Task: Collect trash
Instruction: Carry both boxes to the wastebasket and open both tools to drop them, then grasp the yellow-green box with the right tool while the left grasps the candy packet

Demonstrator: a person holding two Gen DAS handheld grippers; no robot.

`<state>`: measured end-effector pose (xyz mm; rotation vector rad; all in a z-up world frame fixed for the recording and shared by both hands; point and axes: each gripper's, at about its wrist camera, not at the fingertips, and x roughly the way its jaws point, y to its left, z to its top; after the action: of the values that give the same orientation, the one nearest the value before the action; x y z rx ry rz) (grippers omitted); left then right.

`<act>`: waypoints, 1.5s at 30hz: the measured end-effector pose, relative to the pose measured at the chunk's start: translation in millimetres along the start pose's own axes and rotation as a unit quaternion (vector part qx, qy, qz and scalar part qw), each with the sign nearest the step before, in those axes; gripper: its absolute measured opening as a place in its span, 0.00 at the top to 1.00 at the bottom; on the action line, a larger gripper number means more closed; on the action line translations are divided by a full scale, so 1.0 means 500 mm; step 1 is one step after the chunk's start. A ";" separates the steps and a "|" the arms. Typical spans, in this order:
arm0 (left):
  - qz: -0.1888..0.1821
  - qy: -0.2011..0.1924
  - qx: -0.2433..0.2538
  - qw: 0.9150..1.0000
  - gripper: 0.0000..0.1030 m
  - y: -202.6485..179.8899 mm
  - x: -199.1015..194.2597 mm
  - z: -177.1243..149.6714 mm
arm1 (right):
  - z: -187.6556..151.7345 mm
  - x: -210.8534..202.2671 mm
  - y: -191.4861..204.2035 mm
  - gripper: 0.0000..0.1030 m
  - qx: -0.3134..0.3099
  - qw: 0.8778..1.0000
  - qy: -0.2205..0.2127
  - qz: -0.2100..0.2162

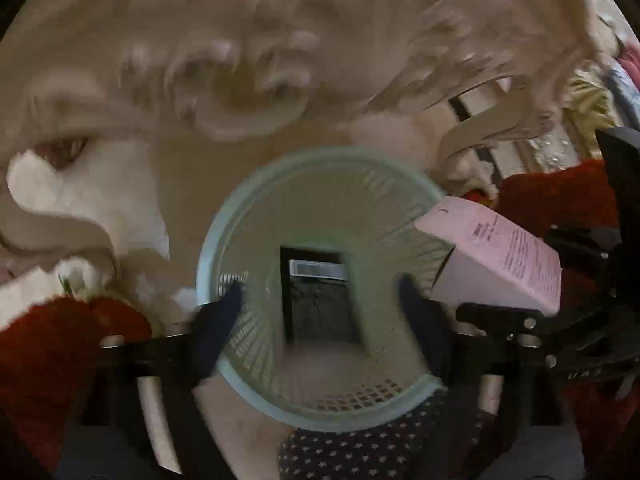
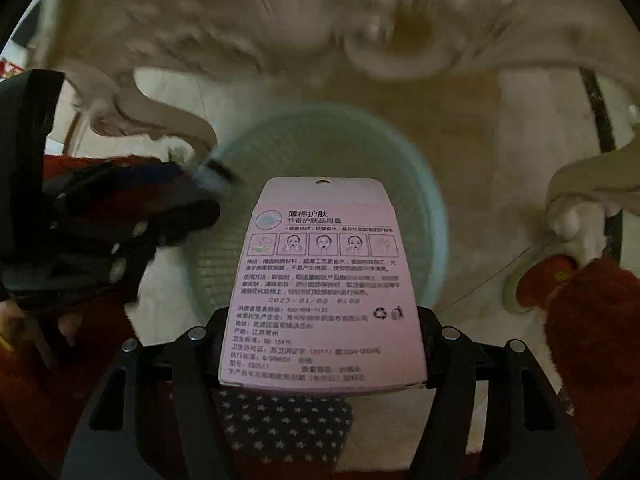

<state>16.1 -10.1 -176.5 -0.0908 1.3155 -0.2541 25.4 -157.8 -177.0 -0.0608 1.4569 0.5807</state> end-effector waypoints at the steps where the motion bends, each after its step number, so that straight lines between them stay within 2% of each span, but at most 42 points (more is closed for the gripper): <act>1: -0.001 0.004 -0.002 1.000 0.13 0.003 0.008 -0.006 | -0.001 0.008 0.001 0.24 0.003 1.000 0.003 0.002; 4: -0.012 0.017 -0.017 1.000 0.10 0.008 0.021 -0.010 | 0.002 0.005 0.004 0.22 0.007 1.000 -0.005 -0.009; 6: -0.031 0.008 -0.030 0.999 0.09 0.006 0.019 -0.011 | 0.001 -0.006 0.007 0.22 0.012 1.000 -0.017 -0.012; 10: -0.042 -0.009 -0.036 0.998 0.08 0.020 0.015 -0.018 | -0.005 -0.038 -0.001 0.22 0.018 0.999 -0.034 -0.017; 12: -0.048 -0.024 -0.031 0.998 0.08 0.024 -0.015 -0.025 | -0.008 -0.056 -0.002 0.22 0.014 0.999 -0.045 -0.015; 15: -0.067 -0.063 -0.014 0.996 0.08 0.019 -0.099 -0.032 | -0.026 -0.145 0.032 0.23 -0.025 0.995 -0.091 -0.012; 18: -0.070 -0.123 0.020 0.990 0.08 0.012 -0.237 -0.032 | -0.046 -0.278 0.063 0.22 -0.058 0.982 -0.180 -0.020; 19: -0.062 -0.150 0.027 0.986 0.08 0.012 -0.286 -0.028 | -0.049 -0.333 0.073 0.22 -0.066 0.972 -0.226 -0.024; 21: -0.044 -0.216 0.035 0.975 0.08 0.021 -0.390 -0.007 | -0.043 -0.404 0.081 0.22 -0.077 0.952 -0.293 -0.037; 23: -0.007 -0.268 0.033 0.963 0.08 0.039 -0.455 0.038 | -0.011 -0.452 0.092 0.22 -0.095 0.932 -0.348 -0.045; 25: 0.045 -0.293 0.020 0.955 0.08 0.067 -0.482 0.115 | 0.045 -0.453 0.097 0.22 -0.109 0.923 -0.364 -0.061; 27: 0.065 -0.299 -0.002 0.952 0.08 0.092 -0.480 0.176 | 0.096 -0.440 0.093 0.23 -0.112 0.919 -0.371 -0.070; 28: 0.061 -0.297 -0.016 0.953 0.08 0.104 -0.475 0.205 | 0.124 -0.434 0.089 0.23 -0.103 0.918 -0.376 -0.073; 30: 0.033 -0.287 -0.041 0.956 0.08 0.129 -0.458 0.262 | 0.167 -0.423 0.075 0.23 -0.090 0.923 -0.368 -0.066; 35: 0.031 -0.268 -0.080 0.960 0.08 0.149 -0.414 0.357 | 0.222 -0.403 0.073 0.23 -0.090 0.924 -0.357 -0.100; 38: 0.059 -0.260 -0.078 0.961 0.08 0.162 -0.391 0.379 | 0.243 -0.395 0.067 0.23 -0.089 0.928 -0.346 -0.105; 41: 0.092 -0.250 -0.056 0.962 0.08 0.156 -0.378 0.398 | 0.255 -0.391 0.067 0.23 -0.088 0.929 -0.342 -0.110; 45: 0.122 -0.236 -0.048 0.963 0.08 0.158 -0.362 0.413 | 0.274 -0.377 0.071 0.23 -0.094 0.928 -0.334 -0.136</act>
<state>184.3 92.9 30.2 -0.0653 0.8517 0.0444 135.8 -137.8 30.3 -0.1948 0.7102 0.4485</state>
